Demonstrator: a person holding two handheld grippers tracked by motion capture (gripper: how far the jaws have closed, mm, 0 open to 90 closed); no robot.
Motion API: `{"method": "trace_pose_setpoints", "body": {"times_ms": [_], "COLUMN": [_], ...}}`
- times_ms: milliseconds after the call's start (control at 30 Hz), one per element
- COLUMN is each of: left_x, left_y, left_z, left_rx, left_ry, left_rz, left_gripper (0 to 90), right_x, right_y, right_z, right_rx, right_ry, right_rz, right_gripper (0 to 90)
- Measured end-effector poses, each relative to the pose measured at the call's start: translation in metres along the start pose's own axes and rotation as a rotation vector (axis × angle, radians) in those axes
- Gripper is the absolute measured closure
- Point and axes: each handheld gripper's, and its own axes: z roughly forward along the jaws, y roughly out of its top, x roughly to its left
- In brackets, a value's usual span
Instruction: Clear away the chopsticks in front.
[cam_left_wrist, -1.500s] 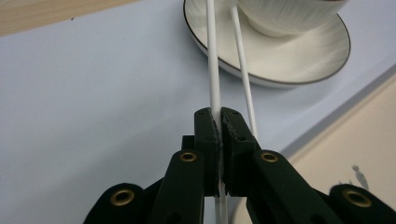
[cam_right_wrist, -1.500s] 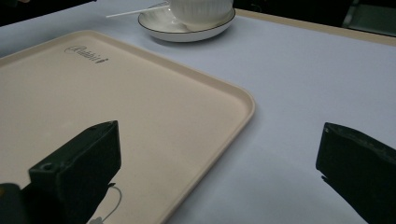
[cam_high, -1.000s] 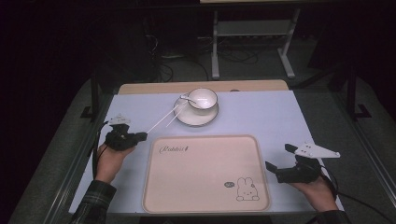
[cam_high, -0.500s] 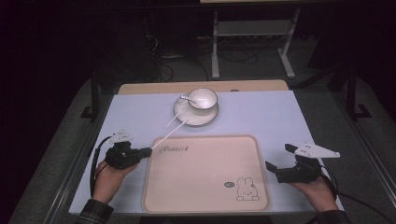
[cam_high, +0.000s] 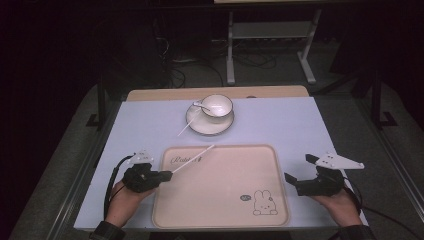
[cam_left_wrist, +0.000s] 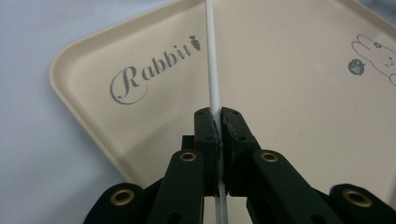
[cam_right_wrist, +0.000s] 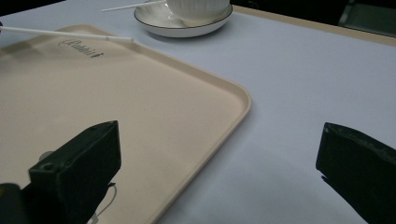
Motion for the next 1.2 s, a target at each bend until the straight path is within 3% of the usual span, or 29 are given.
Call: {"method": "trace_pose_setpoints", "body": {"times_ms": [267,567,900,1000,1067,1200], "left_x": [-0.001,-0.002,-0.002,-0.001,0.0,0.001], "left_y": [0.0,-0.005,-0.005,-0.005,-0.003,0.006], "left_z": [0.017,0.032,0.032,0.031,0.029,0.024], "left_rx": [0.035,0.121,0.119,0.114,0.097,0.075], "left_ry": [0.001,0.01,0.008,0.009,-0.001,0.018], "left_rz": [0.028,0.05,0.054,0.049,0.027,0.043], "left_gripper": [85.4,84.3,82.8,76.0,66.0,45.2], "right_x": [0.001,0.001,0.001,0.001,0.002,0.002], "right_y": [0.0,0.0,0.0,0.0,0.0,0.0], "right_z": [0.0,0.0,0.0,0.0,0.0,0.0], "right_rx": [0.001,0.002,0.0,0.0,0.001,0.0], "right_ry": [0.001,0.002,0.004,0.006,0.005,0.005], "right_rz": [0.001,0.0,0.002,0.002,0.003,0.003], "right_gripper": [0.0,0.0,0.0,0.0,0.0,0.0]}}
